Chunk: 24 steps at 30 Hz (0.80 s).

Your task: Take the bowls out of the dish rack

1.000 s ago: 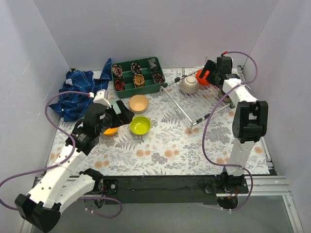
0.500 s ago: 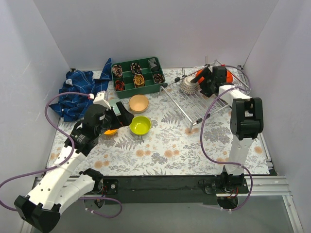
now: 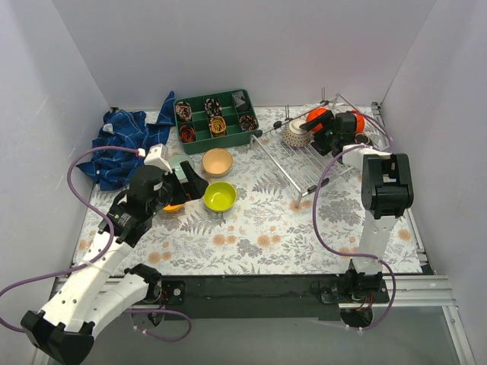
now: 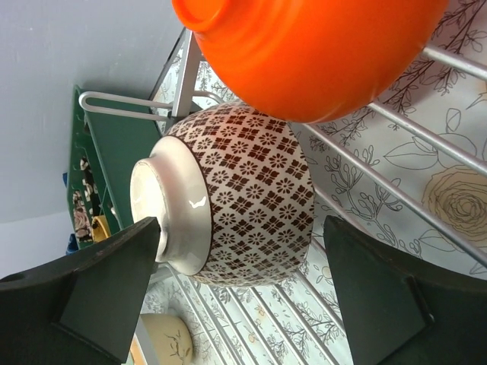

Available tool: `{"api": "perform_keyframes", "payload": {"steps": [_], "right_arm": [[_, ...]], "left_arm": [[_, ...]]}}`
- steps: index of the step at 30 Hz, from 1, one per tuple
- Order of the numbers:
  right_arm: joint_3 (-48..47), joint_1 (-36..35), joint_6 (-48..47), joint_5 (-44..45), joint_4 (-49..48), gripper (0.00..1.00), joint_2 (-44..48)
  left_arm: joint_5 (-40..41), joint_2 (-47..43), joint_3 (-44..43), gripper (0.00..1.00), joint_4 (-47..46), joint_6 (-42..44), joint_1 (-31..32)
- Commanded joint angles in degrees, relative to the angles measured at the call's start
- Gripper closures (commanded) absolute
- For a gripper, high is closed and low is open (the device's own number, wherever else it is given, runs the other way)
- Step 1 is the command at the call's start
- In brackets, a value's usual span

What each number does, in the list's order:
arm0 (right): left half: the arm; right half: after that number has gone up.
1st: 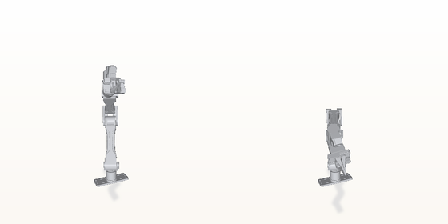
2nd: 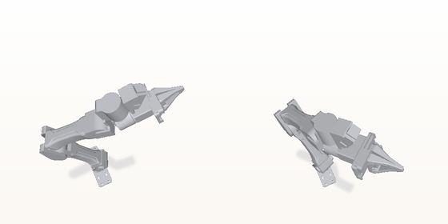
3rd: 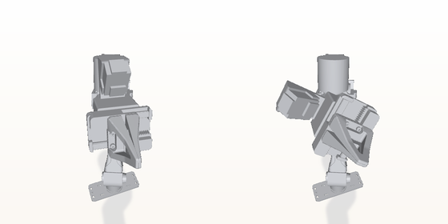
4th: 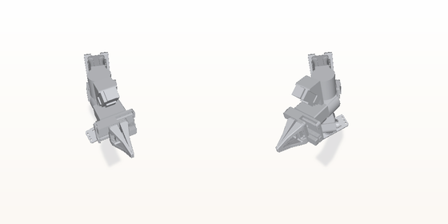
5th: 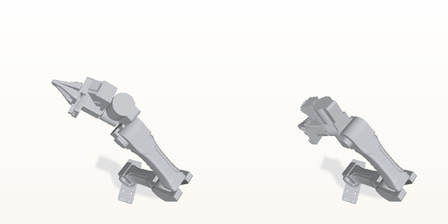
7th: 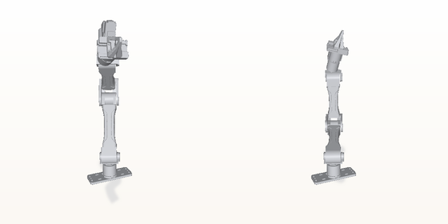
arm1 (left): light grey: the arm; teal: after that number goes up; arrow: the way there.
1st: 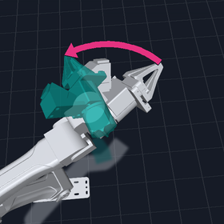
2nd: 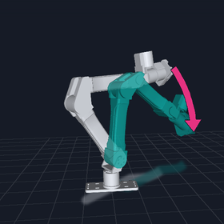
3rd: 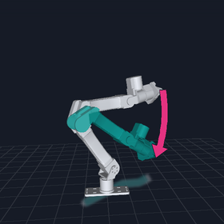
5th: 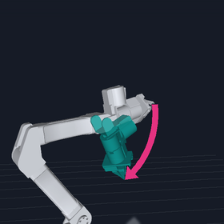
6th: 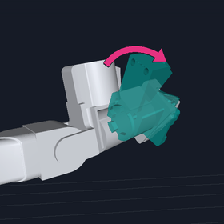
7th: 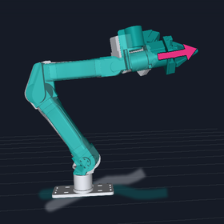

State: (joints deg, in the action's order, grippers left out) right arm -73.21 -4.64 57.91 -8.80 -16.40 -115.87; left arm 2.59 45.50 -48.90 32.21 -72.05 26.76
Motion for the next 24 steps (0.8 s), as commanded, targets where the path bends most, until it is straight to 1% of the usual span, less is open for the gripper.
{"api": "perform_keyframes", "payload": {"steps": [1, 7, 10, 11, 13, 14, 16, 17, 19, 20, 22, 23, 24], "right_arm": [[1.0, -0.5, 2.7, -1.8, -3.4, 0.05, -1.8], [-0.4, -0.5, 3.4, -3.8, -3.8, 0.09, -3.0], [0.0, -0.5, 3.4, -3.6, -3.8, 0.15, -2.8], [0.2, -0.6, 3.3, -3.6, -3.8, 0.19, -2.5], [1.0, -0.5, 2.8, -3.4, -3.8, 0.23, -1.3], [1.4, -0.5, 2.5, -3.4, -3.8, 0.29, -0.8], [2.9, -0.5, 1.8, -3.1, -3.8, 0.35, 1.3], [3.5, -0.5, 1.6, -2.9, -3.8, 0.43, 2.0], [5.4, -0.5, 0.8, -2.7, -4.0, 0.49, 4.4], [6.1, -0.6, 0.6, -2.7, -4.1, 0.58, 5.2], [8.2, -0.6, 0.0, -2.9, -4.1, 0.66, 7.8], [8.9, -0.6, -0.8, -2.9, -4.2, 0.73, 8.6], [9.4, -0.6, -1.3, -2.9, -4.2, 0.76, 9.5]], "left_arm": [[0.0, -0.1, -0.5, 0.02, 0.1, 0.1, 0.0], [-0.4, 0.7, -1.0, 0.02, -0.5, 0.2, 0.1], [-0.3, 0.7, -1.2, 0.02, -0.4, 0.2, 0.1], [-0.2, 0.6, -1.2, 0.02, -0.4, 0.3, 0.1], [0.0, 0.5, -1.4, 0.02, -0.6, 0.3, 0.1], [0.1, 0.2, -1.4, 0.02, -0.4, 0.3, 0.1], [0.1, 0.1, -1.4, 0.02, -0.4, 0.3, 0.1], [0.1, 0.0, -1.3, 0.02, -0.4, 0.3, 0.0], [0.1, -0.1, -1.3, 0.02, -0.6, 0.3, 0.1], [0.2, -0.1, -1.2, 0.02, -0.5, 0.3, 0.1], [0.0, -0.2, -0.9, 0.02, -0.6, 0.3, 0.0], [0.0, -0.4, -0.9, 0.02, -0.7, 0.3, 0.1], [0.0, -0.6, -0.8, 0.02, -0.7, 0.3, 0.0]]}}
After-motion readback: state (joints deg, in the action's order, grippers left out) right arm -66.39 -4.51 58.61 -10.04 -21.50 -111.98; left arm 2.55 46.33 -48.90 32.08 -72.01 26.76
